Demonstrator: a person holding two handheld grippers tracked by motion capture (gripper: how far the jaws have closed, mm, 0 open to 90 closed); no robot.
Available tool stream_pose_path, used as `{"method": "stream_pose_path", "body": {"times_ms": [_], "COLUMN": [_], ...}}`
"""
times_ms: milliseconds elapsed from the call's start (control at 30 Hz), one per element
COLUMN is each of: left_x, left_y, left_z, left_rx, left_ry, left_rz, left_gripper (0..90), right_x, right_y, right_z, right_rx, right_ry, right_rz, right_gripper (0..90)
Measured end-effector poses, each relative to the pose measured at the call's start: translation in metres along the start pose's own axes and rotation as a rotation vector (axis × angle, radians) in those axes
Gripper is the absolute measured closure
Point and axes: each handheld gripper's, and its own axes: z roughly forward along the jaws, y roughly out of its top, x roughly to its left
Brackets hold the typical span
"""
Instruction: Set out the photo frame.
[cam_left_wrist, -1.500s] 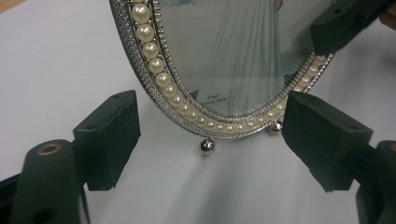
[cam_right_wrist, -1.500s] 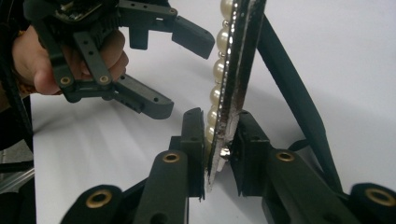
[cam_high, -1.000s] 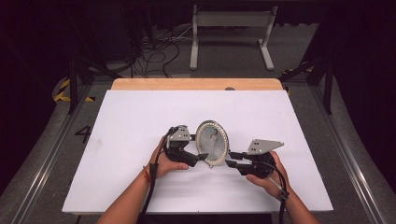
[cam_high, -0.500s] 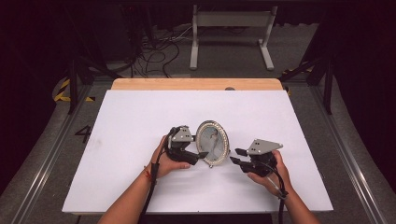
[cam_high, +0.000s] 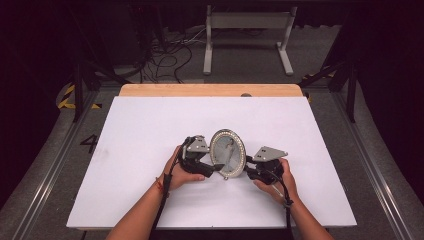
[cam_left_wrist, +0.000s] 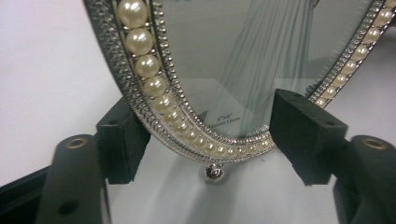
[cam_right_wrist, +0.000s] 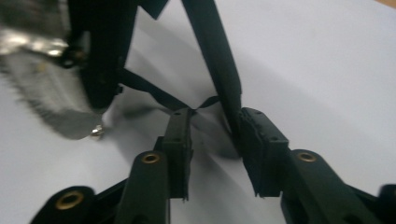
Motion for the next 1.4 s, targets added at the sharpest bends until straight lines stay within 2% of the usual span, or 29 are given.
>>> {"method": "stream_pose_path", "body": {"times_ms": [133,300,333,433,500,533,700,933,1033,1100,1200,1300,1400], "left_x": [-0.001,-0.004,-0.004,-0.006,-0.008,-0.009,-0.01,-0.018,-0.02,-0.021,-0.022,-0.021,-0.018], "left_y": [-0.001,0.0,0.0,0.001,0.001,0.001,0.001,0.0,-0.003,-0.004,-0.006,-0.007,-0.006], "left_z": [-0.002,-0.004,-0.005,-0.006,-0.007,-0.007,-0.009,-0.012,-0.013,-0.015,-0.02,-0.024,-0.034], "left_rx": [0.016,0.026,0.029,0.029,0.027,0.027,0.032,0.039,0.051,0.053,0.054,0.05,0.002], "left_ry": [0.002,0.0,-0.004,-0.005,0.0,0.007,0.0,0.02,0.023,0.027,0.03,0.038,0.057], "left_rz": [0.002,0.0,0.005,0.004,0.007,0.008,0.011,0.014,0.018,0.018,0.026,0.027,0.01], "left_gripper": [33.1,33.5,34.0,34.5,34.7,35.8,36.9,39.6,40.6,40.4,41.8,41.0,38.2], "right_x": [-0.006,-0.009,-0.009,-0.01,-0.01,-0.012,-0.012,-0.015,-0.017,-0.019,-0.022,-0.025,-0.025], "right_y": [0.0,0.0,0.0,0.001,0.002,0.001,0.003,0.005,0.004,0.002,0.001,0.001,-0.002], "right_z": [-0.001,0.001,0.002,0.002,0.002,0.003,0.007,0.01,0.013,0.013,0.006,-0.009,-0.027], "right_rx": [-0.02,-0.007,0.01,-0.001,0.002,0.003,0.008,0.012,0.007,-0.001,-0.01,-0.022,-0.042], "right_ry": [-0.027,-0.036,-0.051,-0.053,-0.06,-0.032,-0.054,-0.07,-0.082,-0.08,-0.079,-0.064,-0.031], "right_rz": [0.024,0.02,0.009,0.012,0.005,0.02,0.012,0.003,0.01,0.034,0.049,0.059,0.079], "right_gripper": [67.6,67.1,68.0,68.8,76.9,79.2,82.4,80.5,75.8,72.5,66.4,66.2,68.9]}}
